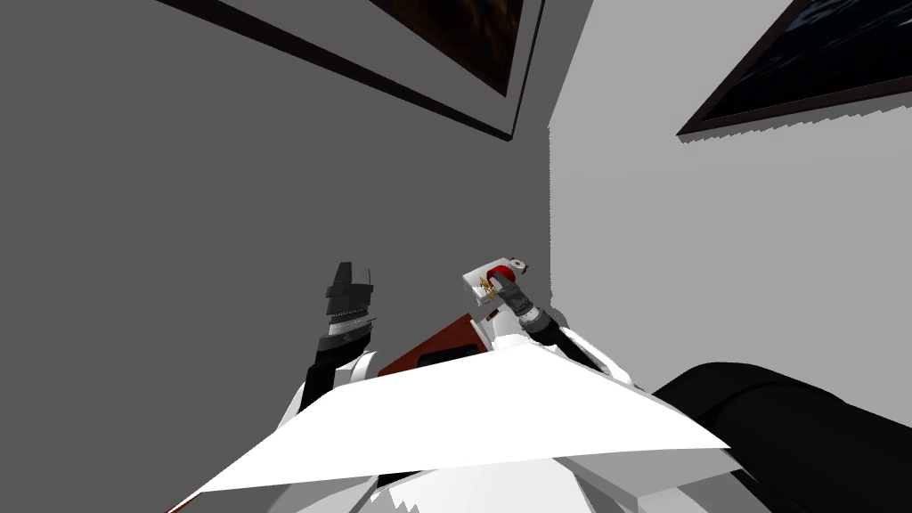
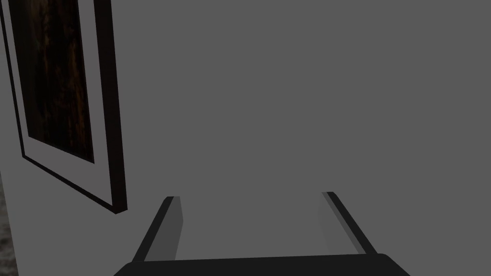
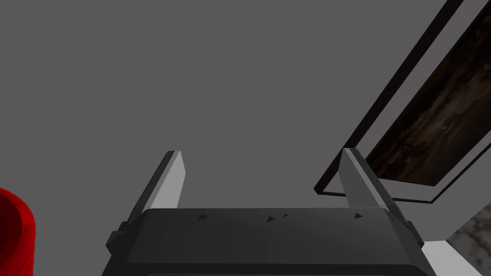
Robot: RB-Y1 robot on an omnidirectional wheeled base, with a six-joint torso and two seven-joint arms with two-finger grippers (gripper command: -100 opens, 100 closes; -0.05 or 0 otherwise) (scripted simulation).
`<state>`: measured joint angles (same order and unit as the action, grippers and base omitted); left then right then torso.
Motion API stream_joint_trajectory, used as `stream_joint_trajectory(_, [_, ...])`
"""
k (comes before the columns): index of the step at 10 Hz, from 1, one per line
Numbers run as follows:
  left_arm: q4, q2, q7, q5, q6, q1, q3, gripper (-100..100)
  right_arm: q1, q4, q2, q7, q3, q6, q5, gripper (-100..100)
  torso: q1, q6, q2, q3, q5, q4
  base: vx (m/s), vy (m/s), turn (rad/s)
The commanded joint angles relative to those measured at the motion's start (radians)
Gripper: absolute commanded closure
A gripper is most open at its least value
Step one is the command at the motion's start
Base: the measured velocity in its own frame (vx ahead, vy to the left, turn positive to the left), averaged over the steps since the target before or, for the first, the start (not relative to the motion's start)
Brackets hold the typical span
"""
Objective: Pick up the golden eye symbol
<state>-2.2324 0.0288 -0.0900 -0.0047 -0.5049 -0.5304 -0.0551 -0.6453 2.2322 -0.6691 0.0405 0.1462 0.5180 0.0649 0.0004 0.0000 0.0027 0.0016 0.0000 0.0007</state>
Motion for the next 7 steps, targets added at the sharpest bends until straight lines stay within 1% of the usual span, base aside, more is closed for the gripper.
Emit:
stream_joint_trajectory(1, [0.000, 0.000, 0.000, 0.000, 0.000, 0.000, 0.000, 0, -0.011, -0.001, -0.045, 0.002, 0.011, -0.007, -0.004, -100, 0.000, 0.000, 0.000, 0.000, 0.000, 0.000, -0.038, 0.007, 0.013])
stream_joint_trajectory(2, [0.000, 0.000, 0.000, 0.000, 0.000, 0.000, 0.000, 0, -0.028, -0.016, -0.078, 0.001, 0.028, -0.011, -0.009, -100, 0.000, 0.000, 0.000, 0.000, 0.000, 0.000, -0.036, 0.010, 0.032])
stream_joint_trajectory(3, [0.000, 0.000, 0.000, 0.000, 0.000, 0.000, 0.000, 0, -0.028, -0.016, -0.106, 0.001, 0.028, -0.011, -0.009, -100, 0.000, 0.000, 0.000, 0.000, 0.000, 0.000, -0.031, 0.007, 0.013])
stream_joint_trajectory(4, [0.000, 0.000, 0.000, 0.000, 0.000, 0.000, 0.000, 0, -0.044, -0.033, -0.139, -0.001, 0.046, -0.016, -0.014, -100, 0.000, 0.000, -0.001, 0.000, 0.000, 0.000, -0.035, 0.014, 0.032])
stream_joint_trajectory(5, [0.000, 0.000, 0.000, 0.000, 0.000, 0.000, 0.000, 0, -0.044, -0.033, -0.168, -0.001, 0.046, -0.016, -0.014, -100, 0.000, 0.000, 0.000, 0.000, 0.000, 0.000, -0.032, 0.013, 0.015])
stream_joint_trajectory(6, [0.000, 0.000, 0.000, 0.000, 0.000, 0.000, 0.000, 0, -0.058, -0.051, -0.200, -0.004, 0.064, -0.022, -0.019, -100, 0.000, 0.000, -0.001, 0.000, 0.000, 0.000, -0.030, 0.015, 0.037])
stream_joint_trajectory(7, [0.000, 0.000, 0.000, 0.000, 0.000, 0.000, 0.000, 0, -0.058, -0.051, -0.231, -0.004, 0.064, -0.022, -0.019, -100, 0.000, 0.000, -0.001, 0.000, 0.000, 0.000, -0.021, 0.013, 0.022])
